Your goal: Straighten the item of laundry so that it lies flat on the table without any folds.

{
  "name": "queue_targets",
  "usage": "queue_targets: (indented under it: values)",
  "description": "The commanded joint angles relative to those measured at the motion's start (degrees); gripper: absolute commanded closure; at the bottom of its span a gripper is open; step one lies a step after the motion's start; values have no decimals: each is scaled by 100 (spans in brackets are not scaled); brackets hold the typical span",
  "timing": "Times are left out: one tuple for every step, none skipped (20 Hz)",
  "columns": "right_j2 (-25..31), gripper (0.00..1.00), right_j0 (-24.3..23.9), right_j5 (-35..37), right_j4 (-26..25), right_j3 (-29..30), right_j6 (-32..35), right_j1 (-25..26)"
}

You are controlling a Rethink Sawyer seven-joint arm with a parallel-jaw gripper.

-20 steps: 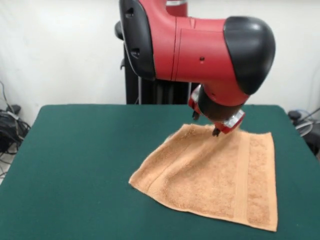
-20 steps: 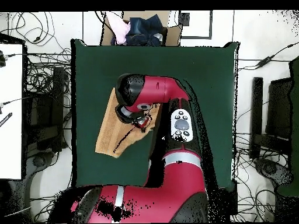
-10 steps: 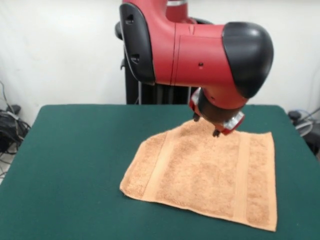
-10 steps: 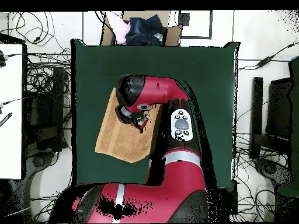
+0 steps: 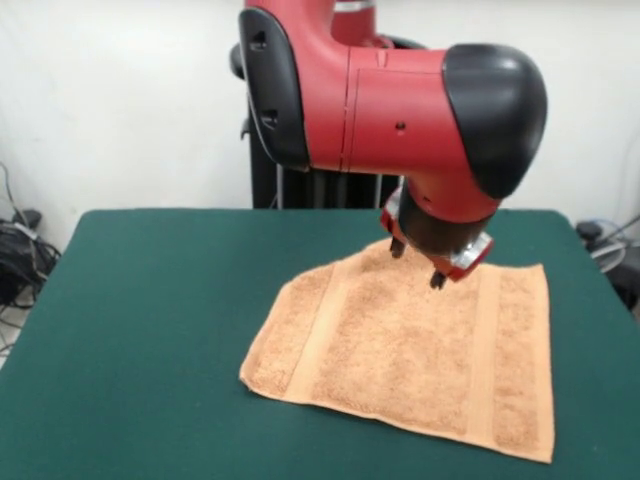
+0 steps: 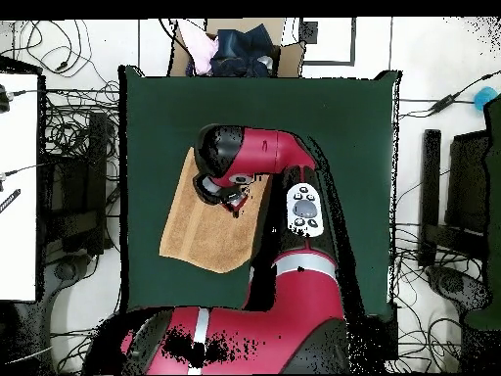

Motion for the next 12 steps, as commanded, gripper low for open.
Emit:
queue_targets:
  values:
    - [-128, 0, -39, -852, 171, 199, 1226, 519]
    - [-125, 0, -5, -822, 199, 141, 1245, 540]
    - [-125, 0, 20, -795, 200, 37, 1250, 584]
    - [-124, 0, 35, -772, 207, -102, 1252, 659]
    - [-126, 0, 58, -779, 207, -220, 1264, 717]
    - [-121, 0, 58, -785, 216, -334, 1264, 783]
    - [-112, 0, 69, -749, 239, -451, 1278, 842]
    - [-119, 0, 76, -692, 236, -619, 1287, 937]
    - [-120, 0, 102, -617, 237, -775, 1304, 1011]
    - [-116, 0, 99, -589, 242, -966, 1325, 1147]
    - [-109, 0, 121, -576, 259, -1122, 1367, 1245]
    - [-94, 0, 104, -591, 286, -1340, 1393, 1417]
